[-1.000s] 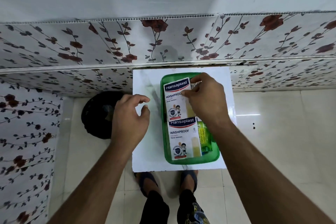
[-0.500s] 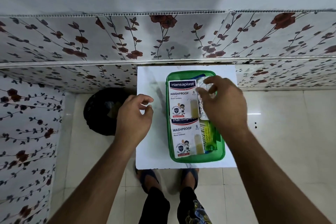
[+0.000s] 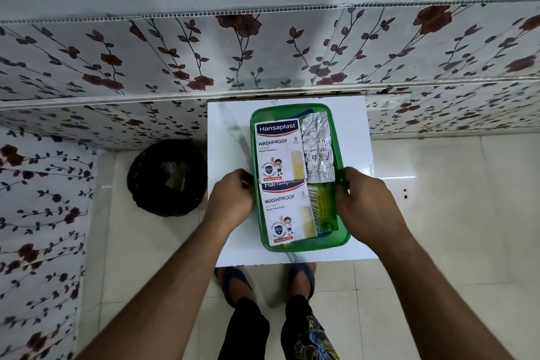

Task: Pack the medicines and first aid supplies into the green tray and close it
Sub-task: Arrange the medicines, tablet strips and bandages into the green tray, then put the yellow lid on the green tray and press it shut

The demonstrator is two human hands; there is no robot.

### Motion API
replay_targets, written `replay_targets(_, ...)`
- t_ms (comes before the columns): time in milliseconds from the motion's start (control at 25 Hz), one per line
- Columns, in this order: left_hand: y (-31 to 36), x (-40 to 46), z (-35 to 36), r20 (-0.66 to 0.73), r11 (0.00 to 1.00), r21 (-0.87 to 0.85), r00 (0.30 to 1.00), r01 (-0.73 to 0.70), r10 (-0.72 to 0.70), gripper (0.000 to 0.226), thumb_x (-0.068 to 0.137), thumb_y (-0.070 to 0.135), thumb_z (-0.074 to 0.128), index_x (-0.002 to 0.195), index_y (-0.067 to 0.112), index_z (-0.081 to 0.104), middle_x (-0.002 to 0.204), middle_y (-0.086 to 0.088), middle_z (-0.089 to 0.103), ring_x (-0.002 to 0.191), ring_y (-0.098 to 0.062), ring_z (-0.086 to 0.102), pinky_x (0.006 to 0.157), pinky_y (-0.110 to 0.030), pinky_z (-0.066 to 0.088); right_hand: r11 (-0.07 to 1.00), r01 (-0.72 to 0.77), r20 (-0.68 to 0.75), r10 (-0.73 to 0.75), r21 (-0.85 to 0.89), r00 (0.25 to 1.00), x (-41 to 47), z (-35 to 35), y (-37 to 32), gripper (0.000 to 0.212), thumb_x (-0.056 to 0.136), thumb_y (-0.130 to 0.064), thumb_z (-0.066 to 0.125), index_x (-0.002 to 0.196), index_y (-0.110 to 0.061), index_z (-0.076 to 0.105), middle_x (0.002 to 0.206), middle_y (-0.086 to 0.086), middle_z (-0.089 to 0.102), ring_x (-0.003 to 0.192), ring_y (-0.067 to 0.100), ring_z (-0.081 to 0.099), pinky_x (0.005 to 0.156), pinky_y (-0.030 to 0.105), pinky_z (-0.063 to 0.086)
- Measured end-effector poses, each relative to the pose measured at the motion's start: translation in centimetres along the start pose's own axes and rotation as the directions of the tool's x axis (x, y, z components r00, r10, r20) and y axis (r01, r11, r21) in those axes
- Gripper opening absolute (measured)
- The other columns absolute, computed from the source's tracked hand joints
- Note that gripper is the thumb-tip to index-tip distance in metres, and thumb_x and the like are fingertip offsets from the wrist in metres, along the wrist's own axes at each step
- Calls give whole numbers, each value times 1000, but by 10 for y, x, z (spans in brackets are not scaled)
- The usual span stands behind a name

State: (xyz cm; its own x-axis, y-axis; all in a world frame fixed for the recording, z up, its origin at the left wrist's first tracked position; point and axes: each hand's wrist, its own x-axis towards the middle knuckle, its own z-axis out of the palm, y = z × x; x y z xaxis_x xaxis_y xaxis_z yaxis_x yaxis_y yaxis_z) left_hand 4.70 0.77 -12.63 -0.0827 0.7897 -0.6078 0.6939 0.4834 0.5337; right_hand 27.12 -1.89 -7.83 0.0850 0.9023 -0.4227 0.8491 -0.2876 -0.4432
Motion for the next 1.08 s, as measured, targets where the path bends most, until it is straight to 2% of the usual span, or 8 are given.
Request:
replay_targets(160,0,7,4,23,998,48,999,43,-44,14,76,18,54,65,15,62,71,-5,68,71,-28,62,62,-28,45,995,-4,-36,8,97,999,-8,-15,7,15,93,-15,43,83,-8,53,74,9,64,67,34,57,60,45,49)
replay_targets(280,6,4,0,22,996,19,995,92,-93,19,74,22,60,63,6,63,67,-15,68,66,-30,64,60,-30,49,986,-14,-79,27,164,996,-18,-33,12,15,93,-13,44,83,-9,54,73,7,64,62,31,57,56,43,48)
replay_targets(440,18,-23,-50,-206,993,79,976,91,-73,28,76,28,64,69,2,56,64,-13,62,61,-28,61,57,-34,48,985,-37,-86,53,168,995,-20,-39,20,15,93,-13,45,88,-8,58,76,8,66,63,31,60,59,44,51)
replay_targets(600,40,-63,-100,-360,969,246,926,-24,114,22,78,27,67,66,13,54,58,-3,56,54,-19,56,48,-28,42,992,-41,-18,44,115,999,-16,-17,12,19,94,-17,44,94,-7,60,87,11,70,75,34,62,66,44,52)
replay_targets(680,58,-75,-104,-357,931,357,910,-75,210,19,78,27,66,67,15,56,55,1,54,51,-17,55,48,-28,45,994,-26,-9,27,103,1000,-13,-5,5,21,95,-20,44,96,-8,61,90,12,71,81,36,62,66,41,50)
replay_targets(800,83,-81,-89,-291,876,468,917,-113,274,21,81,32,58,67,16,56,56,3,54,49,-12,50,44,-25,33,993,-25,-14,26,117,1000,-8,6,-2,24,95,-22,45,100,-7,63,93,12,71,83,36,63,65,40,49)
replay_targets(920,101,-86,-61,-215,837,517,919,-179,330,24,79,33,54,69,11,55,62,-2,59,54,-23,56,48,-29,45,987,-36,12,35,156,999,-6,8,-4,27,95,-25,47,107,-10,67,97,9,73,80,32,65,70,40,53)
replay_targets(1080,127,-95,-26,-173,801,557,913,-218,369,23,83,33,56,72,17,43,57,5,35,51,-18,39,43,-26,24,915,-128,90,101,382,991,-6,2,10,29,94,-32,55,116,-21,70,95,-2,74,76,17,71,76,40,58)
